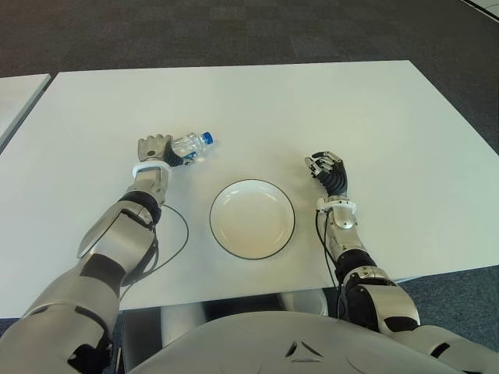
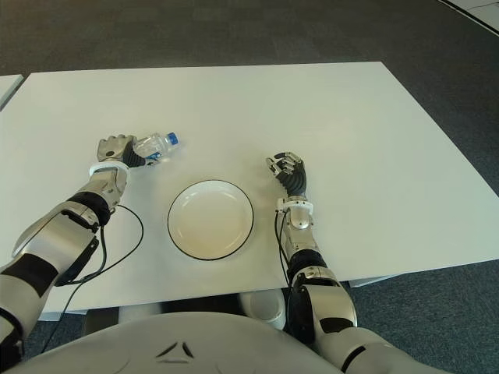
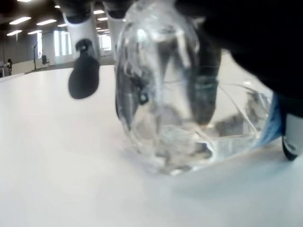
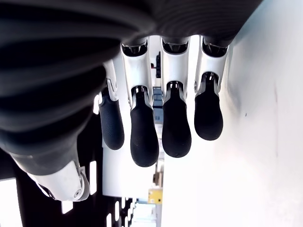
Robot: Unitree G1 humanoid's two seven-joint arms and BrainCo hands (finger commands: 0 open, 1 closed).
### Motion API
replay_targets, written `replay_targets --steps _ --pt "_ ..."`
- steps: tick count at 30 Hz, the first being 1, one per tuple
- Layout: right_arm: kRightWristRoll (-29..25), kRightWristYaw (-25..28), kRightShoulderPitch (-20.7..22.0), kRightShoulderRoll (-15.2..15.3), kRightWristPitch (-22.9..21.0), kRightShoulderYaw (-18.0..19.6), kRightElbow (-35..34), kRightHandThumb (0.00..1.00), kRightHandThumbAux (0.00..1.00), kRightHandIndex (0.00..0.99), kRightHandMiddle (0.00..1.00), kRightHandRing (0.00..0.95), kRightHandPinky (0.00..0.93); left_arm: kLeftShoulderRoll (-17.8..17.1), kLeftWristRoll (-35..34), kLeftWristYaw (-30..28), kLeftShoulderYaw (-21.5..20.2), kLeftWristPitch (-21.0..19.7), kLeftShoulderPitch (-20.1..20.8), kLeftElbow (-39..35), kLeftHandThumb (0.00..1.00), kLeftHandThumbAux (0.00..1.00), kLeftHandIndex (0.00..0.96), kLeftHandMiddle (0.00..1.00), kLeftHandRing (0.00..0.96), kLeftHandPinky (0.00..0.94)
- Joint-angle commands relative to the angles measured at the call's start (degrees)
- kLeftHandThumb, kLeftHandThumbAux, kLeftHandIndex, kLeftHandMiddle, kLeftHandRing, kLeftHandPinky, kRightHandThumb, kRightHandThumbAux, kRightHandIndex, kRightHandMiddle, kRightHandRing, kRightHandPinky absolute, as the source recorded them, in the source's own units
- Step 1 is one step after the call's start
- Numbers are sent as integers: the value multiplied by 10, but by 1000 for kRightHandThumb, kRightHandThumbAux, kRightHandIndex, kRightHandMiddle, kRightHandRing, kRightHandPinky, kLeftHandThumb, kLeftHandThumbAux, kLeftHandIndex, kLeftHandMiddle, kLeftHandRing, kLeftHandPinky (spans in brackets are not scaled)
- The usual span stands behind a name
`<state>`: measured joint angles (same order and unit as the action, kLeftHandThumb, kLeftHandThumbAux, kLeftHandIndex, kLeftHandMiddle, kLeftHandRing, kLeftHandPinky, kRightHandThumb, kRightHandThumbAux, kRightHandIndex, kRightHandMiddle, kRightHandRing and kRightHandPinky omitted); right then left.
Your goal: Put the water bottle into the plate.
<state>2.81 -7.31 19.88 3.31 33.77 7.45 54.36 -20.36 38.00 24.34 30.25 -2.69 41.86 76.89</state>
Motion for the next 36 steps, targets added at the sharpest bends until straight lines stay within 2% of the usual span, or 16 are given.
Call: replay_targets --steps 1,13,25,36 --pt "-6 -2 -8 -3 -6 1 15 711 727 438 683 670 667 13 -10 1 -12 9 -28 7 949 652 390 504 512 730" --pt "-12 3 -6 -5 -5 5 16 710 727 438 689 678 675 11 -40 53 -56 42 -36 0 949 653 382 504 523 796" --pt "-12 2 -3 -4 -5 6 21 710 727 438 686 675 667 15 -74 99 -104 65 -35 -26 950 652 381 508 528 808" --pt "-12 3 -2 -3 -11 6 18 710 727 438 686 675 671 19 -107 116 -145 105 -54 -100 950 652 382 509 528 831"
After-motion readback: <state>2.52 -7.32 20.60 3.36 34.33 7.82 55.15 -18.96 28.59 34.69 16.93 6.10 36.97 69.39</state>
